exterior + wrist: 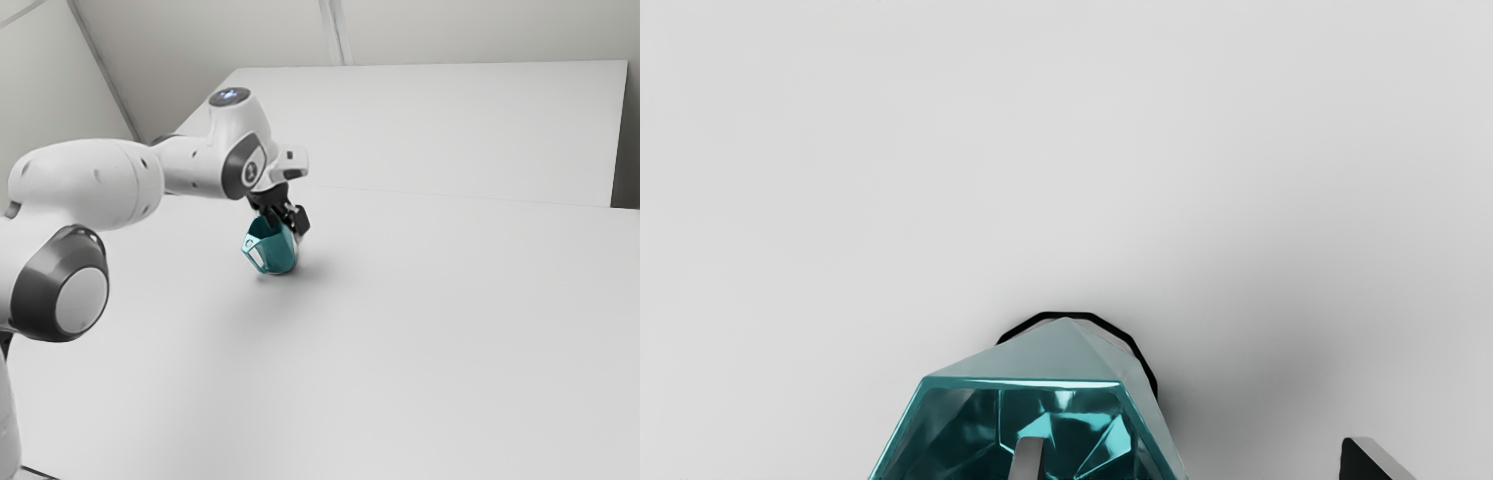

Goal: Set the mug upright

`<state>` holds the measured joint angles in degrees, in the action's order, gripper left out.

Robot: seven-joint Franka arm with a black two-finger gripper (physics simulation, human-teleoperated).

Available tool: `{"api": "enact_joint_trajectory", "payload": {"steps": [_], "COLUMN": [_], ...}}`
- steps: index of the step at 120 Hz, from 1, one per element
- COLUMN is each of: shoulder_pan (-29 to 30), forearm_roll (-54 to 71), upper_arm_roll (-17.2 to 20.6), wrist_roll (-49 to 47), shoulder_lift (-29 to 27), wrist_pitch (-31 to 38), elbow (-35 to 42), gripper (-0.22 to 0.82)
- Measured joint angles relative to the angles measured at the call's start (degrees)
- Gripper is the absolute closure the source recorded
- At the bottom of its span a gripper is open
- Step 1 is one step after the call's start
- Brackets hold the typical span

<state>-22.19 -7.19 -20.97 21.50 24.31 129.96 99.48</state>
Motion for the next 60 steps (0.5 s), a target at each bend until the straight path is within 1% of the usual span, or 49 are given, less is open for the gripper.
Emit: {"api": "enact_joint_trajectory", "payload": {"steps": [8,21,38,49,60], "shoulder_pan": [0.0,0.0,0.3,0.4,0.2], "forearm_roll": [0.0,0.8,2.0,2.9,3.9], "upper_arm_roll": [0.0,-1.0,-2.1,-2.6,-2.7], "wrist_roll": [-0.2,-0.6,-1.0,-1.2,-1.5], "shoulder_lift": [-1.8,-7.1,-17.1,-19.4,-22.4], "wrist_pitch": [-0.8,-4.0,-12.6,-18.4,-23.0], "elbow": [0.0,0.2,-0.3,-3.1,-4.0], "gripper": [0.1,0.06,0.03,0.02,0.01]}}
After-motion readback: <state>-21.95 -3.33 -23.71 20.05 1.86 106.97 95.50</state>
